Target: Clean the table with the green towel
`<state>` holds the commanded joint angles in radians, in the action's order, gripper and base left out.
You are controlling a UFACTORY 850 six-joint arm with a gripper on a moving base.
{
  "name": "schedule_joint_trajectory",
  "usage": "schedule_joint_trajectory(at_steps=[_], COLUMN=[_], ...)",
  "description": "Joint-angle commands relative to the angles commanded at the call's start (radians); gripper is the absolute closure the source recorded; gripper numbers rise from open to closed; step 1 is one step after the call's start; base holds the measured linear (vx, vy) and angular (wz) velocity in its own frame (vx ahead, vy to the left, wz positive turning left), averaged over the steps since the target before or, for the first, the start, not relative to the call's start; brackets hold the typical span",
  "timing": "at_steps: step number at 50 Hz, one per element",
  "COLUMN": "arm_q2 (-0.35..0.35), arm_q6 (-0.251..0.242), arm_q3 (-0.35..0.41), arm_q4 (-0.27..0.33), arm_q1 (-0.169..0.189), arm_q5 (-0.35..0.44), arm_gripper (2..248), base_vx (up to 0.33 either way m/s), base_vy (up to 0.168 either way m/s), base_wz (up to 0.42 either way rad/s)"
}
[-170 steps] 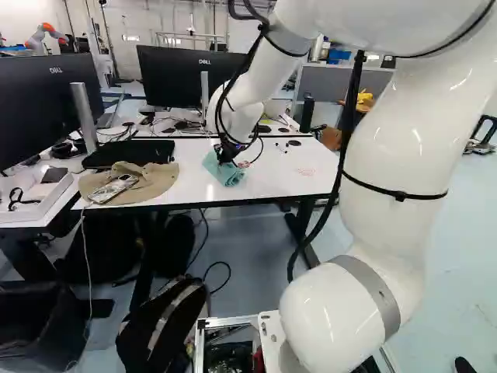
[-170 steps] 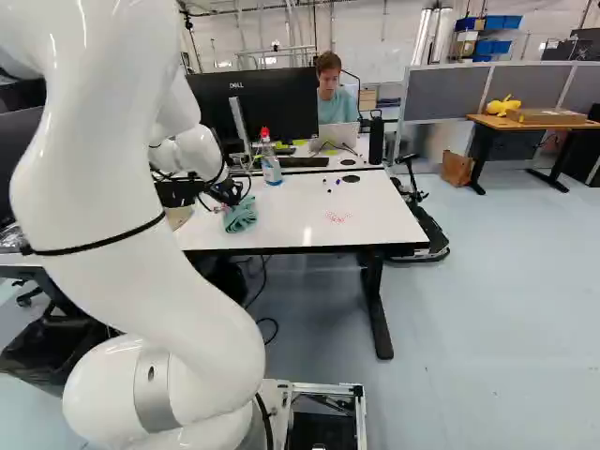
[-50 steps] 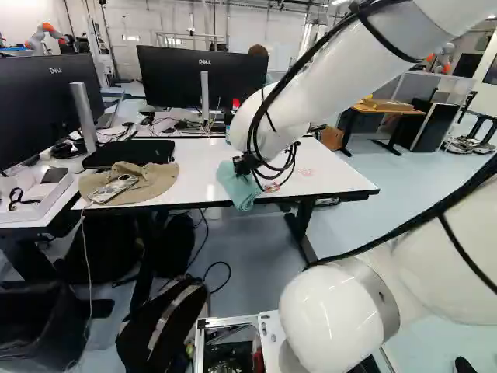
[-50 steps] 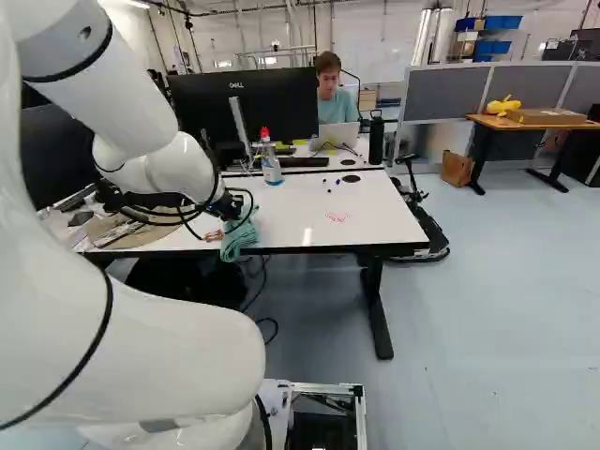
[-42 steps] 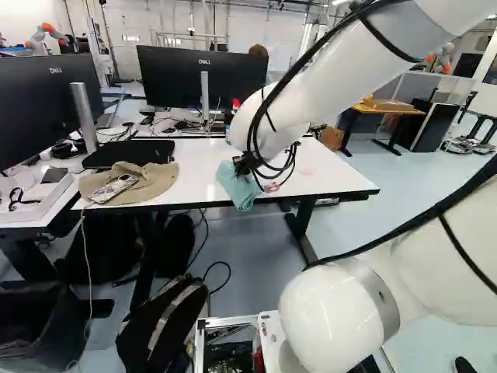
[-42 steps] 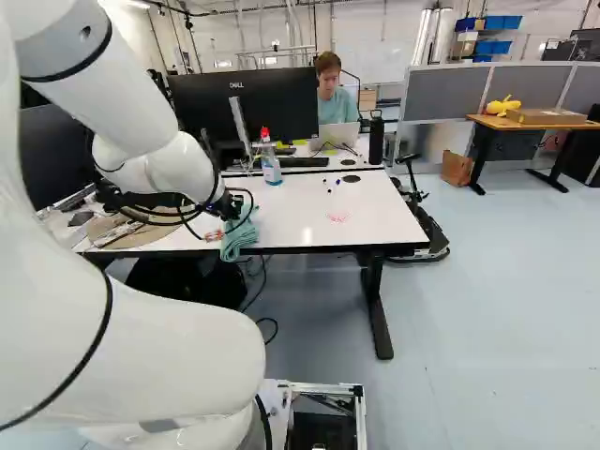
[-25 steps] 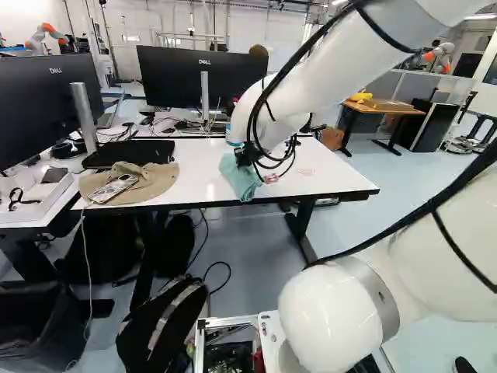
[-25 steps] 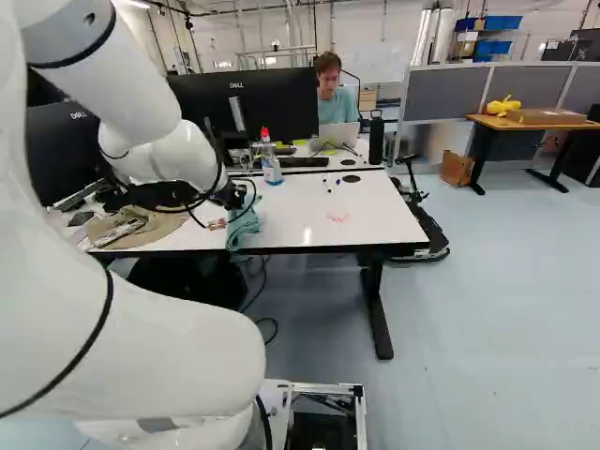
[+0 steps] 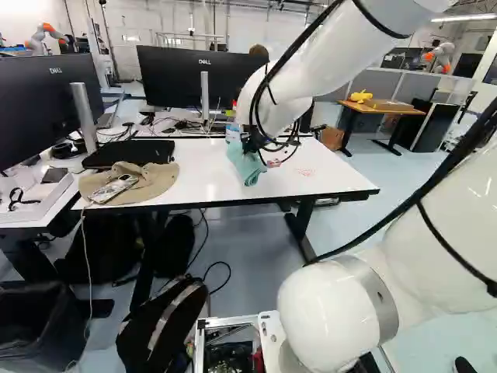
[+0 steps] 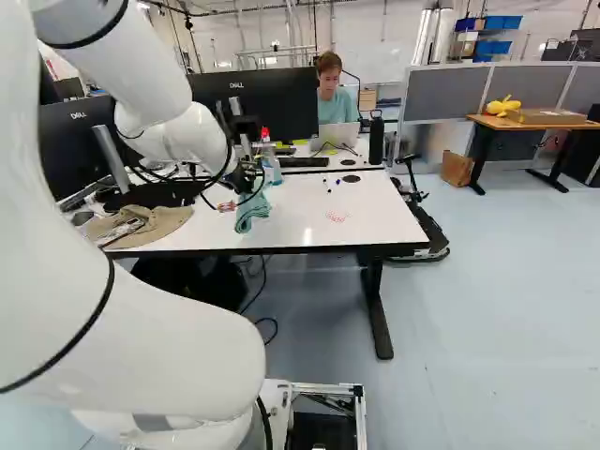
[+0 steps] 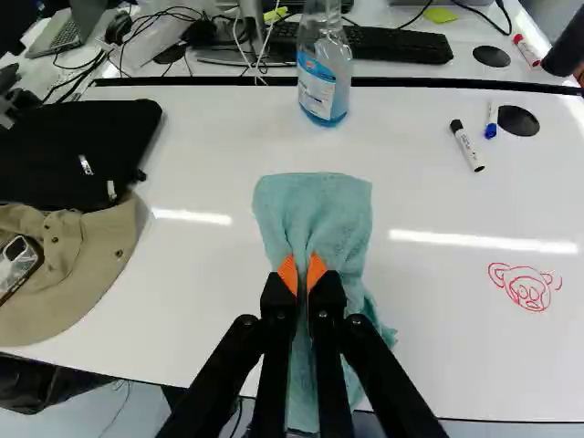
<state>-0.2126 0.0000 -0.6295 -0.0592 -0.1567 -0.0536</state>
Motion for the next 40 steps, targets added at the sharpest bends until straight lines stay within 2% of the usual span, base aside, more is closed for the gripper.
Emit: schedule_joint_trajectory(at_steps=[40], arm_q2=[0.098], arm_q6=[0.000], arm_q3=[-0.090], arm_q4=[0.000], arm_q1=[0.146], arm_q5=[0.000], arm_gripper=[218], base_vx=[0.000], base_vy=[0.000], base_wz=[0.000])
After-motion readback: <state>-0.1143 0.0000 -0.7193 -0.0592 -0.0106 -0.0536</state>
